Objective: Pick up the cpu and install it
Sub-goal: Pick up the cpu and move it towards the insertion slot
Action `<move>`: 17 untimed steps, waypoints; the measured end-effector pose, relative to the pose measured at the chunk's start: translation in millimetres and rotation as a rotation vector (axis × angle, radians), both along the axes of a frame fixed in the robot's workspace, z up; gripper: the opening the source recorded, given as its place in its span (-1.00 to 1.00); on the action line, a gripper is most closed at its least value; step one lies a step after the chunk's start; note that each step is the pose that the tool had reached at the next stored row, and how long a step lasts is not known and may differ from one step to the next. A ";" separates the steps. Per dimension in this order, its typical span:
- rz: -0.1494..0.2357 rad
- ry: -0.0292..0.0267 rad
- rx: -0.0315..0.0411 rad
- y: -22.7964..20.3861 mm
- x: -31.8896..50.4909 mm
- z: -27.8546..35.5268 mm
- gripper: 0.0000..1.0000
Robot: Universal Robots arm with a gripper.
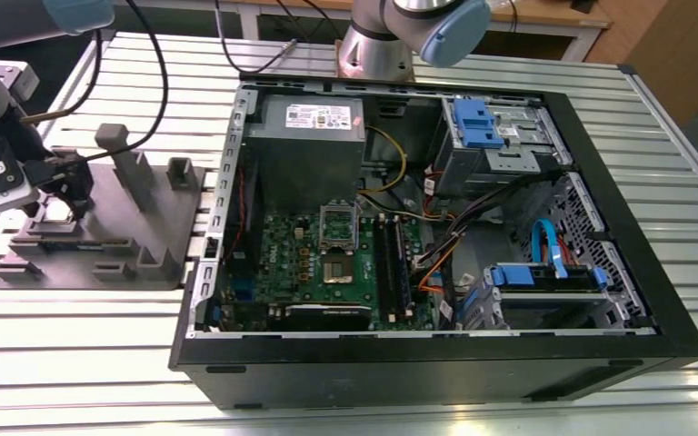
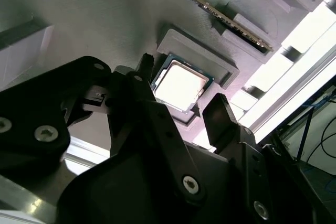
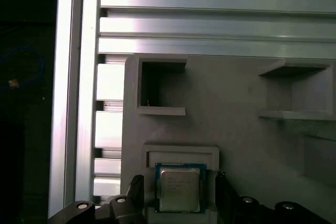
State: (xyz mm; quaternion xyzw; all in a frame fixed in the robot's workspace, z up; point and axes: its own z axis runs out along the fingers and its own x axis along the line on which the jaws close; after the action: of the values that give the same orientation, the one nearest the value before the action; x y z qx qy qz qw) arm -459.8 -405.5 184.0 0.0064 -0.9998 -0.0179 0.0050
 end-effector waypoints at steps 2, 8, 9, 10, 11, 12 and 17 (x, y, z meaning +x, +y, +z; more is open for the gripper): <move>0.000 0.0001 0.0010 0.0 -0.1 -0.2 0.29; 0.000 0.0001 0.0033 0.0 -0.1 -0.6 0.00; 0.000 0.0001 0.0036 0.0 -0.1 -0.7 0.00; 0.000 0.0001 0.0041 0.0 -0.1 -0.7 0.00; 0.000 0.0002 0.0044 0.0 -0.1 -0.7 -0.03; 0.000 0.0002 0.0049 0.0 -0.1 -0.7 -0.03; 0.000 -0.0001 0.0061 0.0 -0.1 -0.5 -0.06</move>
State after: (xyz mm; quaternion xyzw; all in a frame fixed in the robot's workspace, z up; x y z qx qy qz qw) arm -459.9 -405.5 183.5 0.0066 -0.9997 -0.0210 0.0050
